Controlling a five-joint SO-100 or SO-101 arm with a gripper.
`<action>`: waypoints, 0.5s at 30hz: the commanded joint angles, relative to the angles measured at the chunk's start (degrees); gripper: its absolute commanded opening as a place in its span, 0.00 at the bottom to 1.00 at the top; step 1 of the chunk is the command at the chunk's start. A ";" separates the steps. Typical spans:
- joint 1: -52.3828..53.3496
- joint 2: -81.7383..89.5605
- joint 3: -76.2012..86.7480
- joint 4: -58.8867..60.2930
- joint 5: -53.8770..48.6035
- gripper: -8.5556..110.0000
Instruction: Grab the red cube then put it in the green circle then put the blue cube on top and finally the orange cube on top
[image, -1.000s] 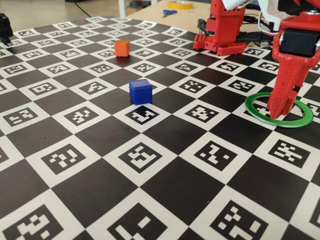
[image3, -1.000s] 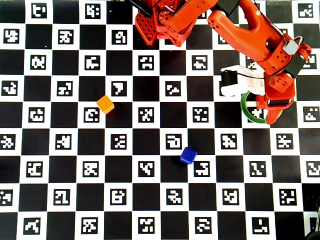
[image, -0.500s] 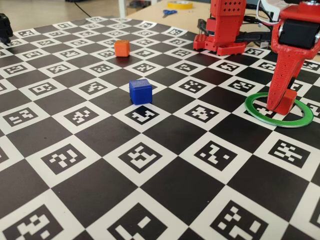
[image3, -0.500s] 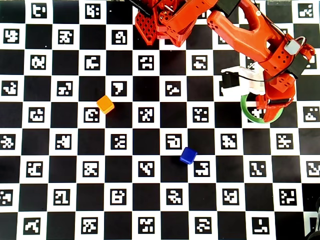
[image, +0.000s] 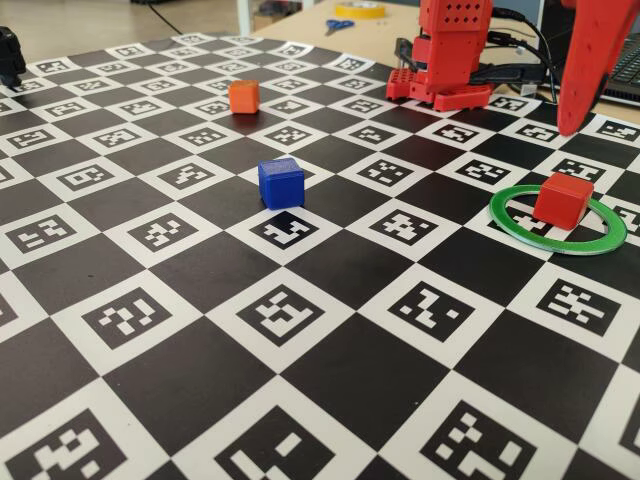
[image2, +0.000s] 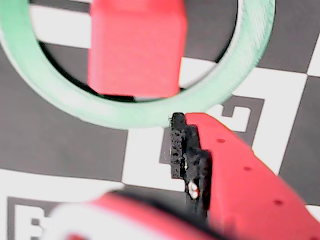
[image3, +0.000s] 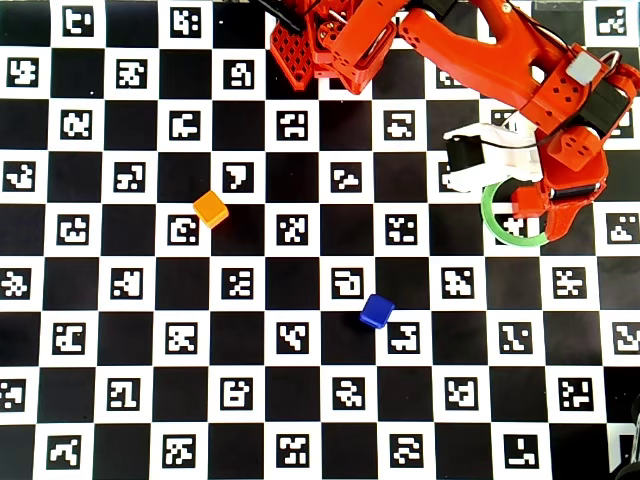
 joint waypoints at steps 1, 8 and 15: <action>4.31 6.06 -7.91 3.87 -2.29 0.39; 14.94 3.52 -17.49 6.33 -7.38 0.38; 25.40 -0.53 -22.85 5.62 -8.17 0.38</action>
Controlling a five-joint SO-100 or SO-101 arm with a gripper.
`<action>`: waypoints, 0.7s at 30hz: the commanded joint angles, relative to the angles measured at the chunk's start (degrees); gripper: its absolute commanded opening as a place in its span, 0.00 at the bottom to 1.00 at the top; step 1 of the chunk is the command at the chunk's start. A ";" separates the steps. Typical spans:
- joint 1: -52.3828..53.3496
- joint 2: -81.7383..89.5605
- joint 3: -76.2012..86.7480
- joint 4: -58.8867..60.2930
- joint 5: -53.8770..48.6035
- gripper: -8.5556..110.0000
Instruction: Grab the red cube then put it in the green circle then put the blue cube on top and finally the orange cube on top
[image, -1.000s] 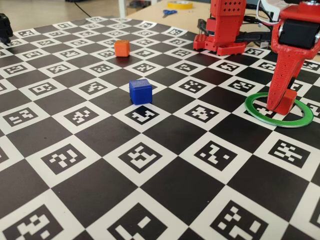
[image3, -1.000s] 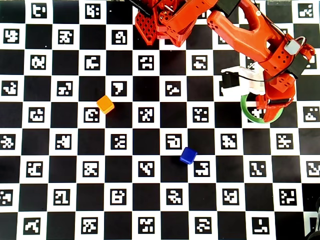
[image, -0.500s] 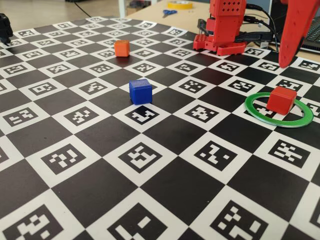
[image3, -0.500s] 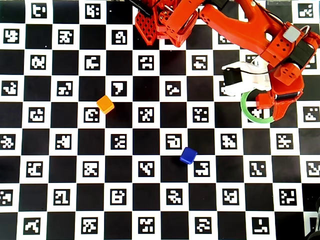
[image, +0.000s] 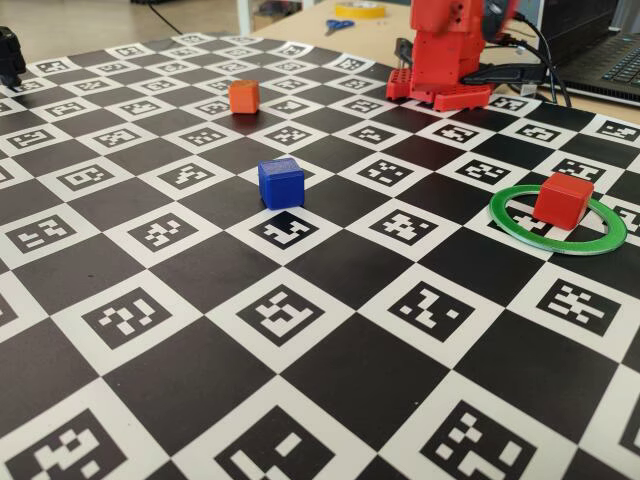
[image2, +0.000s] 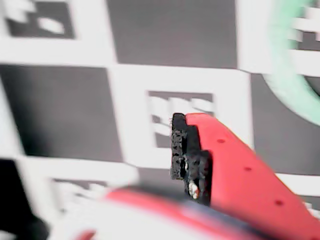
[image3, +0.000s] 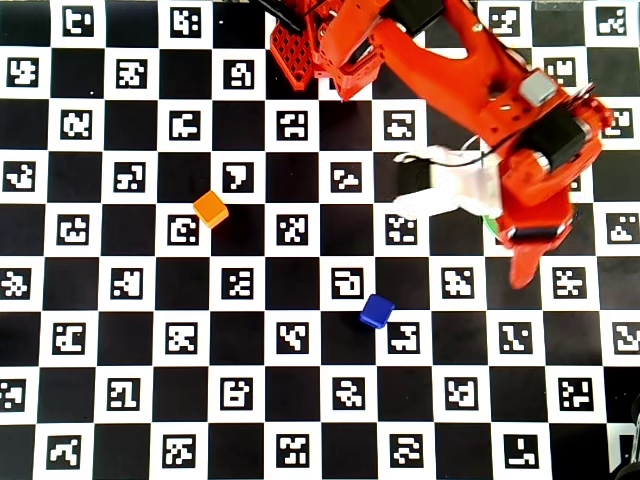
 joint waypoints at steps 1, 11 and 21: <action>5.54 0.70 -4.39 -1.49 -0.09 0.39; 13.54 0.44 8.61 -11.43 0.44 0.38; 15.73 1.85 23.99 -23.29 -1.05 0.38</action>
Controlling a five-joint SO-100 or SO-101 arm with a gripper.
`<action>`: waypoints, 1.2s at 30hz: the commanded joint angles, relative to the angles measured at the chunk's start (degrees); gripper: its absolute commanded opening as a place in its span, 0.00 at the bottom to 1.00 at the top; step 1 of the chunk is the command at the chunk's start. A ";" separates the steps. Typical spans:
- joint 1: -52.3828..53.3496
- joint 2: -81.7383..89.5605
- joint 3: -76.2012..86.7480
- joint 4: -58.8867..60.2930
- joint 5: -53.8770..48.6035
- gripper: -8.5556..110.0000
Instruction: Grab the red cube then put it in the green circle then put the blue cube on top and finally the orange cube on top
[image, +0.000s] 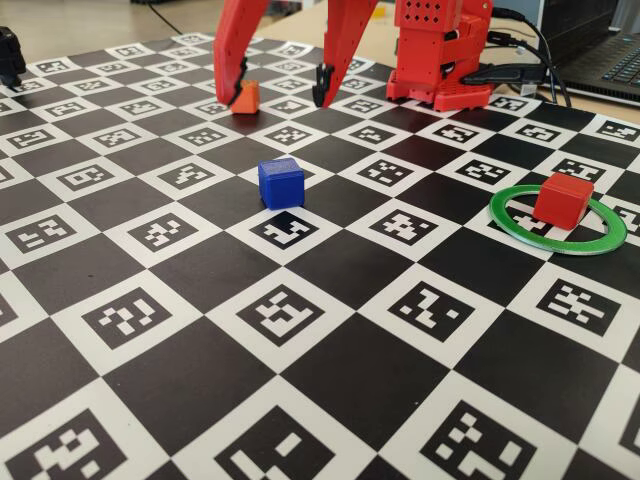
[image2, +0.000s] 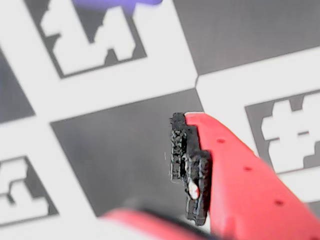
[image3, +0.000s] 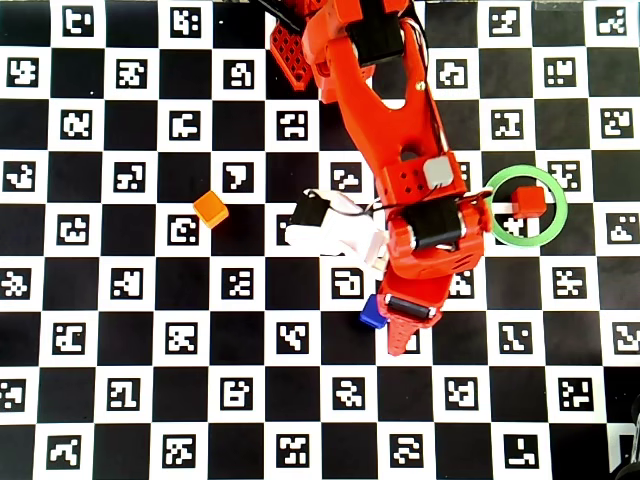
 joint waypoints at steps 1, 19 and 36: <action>0.97 3.34 2.46 -4.04 -0.53 0.38; 3.69 -1.32 12.66 -16.17 -1.14 0.38; 4.48 -3.16 13.97 -20.04 2.02 0.32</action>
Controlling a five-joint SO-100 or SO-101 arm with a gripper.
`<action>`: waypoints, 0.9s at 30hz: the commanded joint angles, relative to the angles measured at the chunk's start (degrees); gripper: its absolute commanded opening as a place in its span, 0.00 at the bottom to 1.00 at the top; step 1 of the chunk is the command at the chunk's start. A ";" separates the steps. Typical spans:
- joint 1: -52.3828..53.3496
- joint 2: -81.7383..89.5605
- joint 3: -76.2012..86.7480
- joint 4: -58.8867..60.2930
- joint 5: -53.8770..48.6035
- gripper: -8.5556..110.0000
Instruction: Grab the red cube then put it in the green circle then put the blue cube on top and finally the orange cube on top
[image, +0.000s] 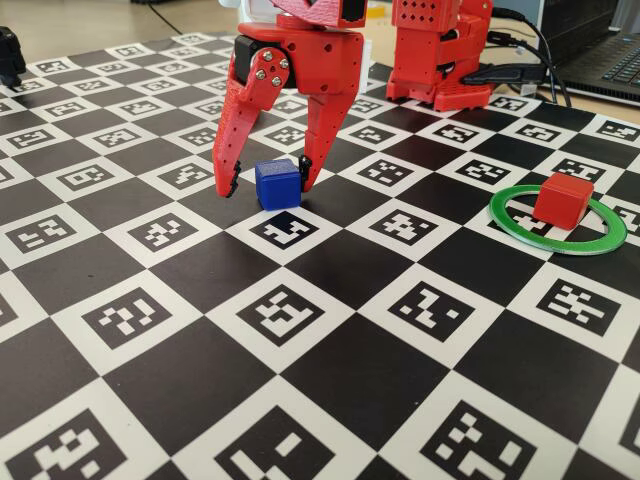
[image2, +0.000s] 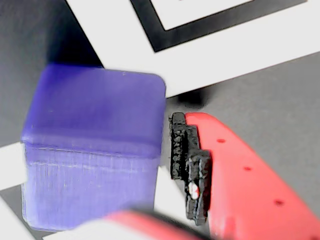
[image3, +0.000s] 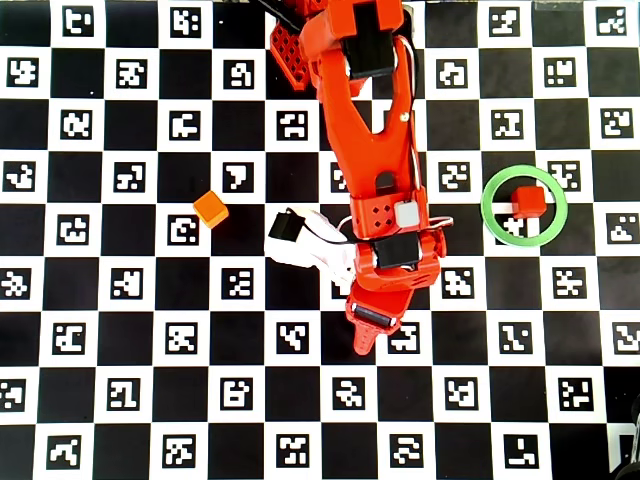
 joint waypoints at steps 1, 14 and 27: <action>0.79 1.85 -0.62 -0.79 1.14 0.31; 0.97 1.93 -0.53 -1.32 2.37 0.20; 0.18 8.26 -0.62 2.72 1.58 0.15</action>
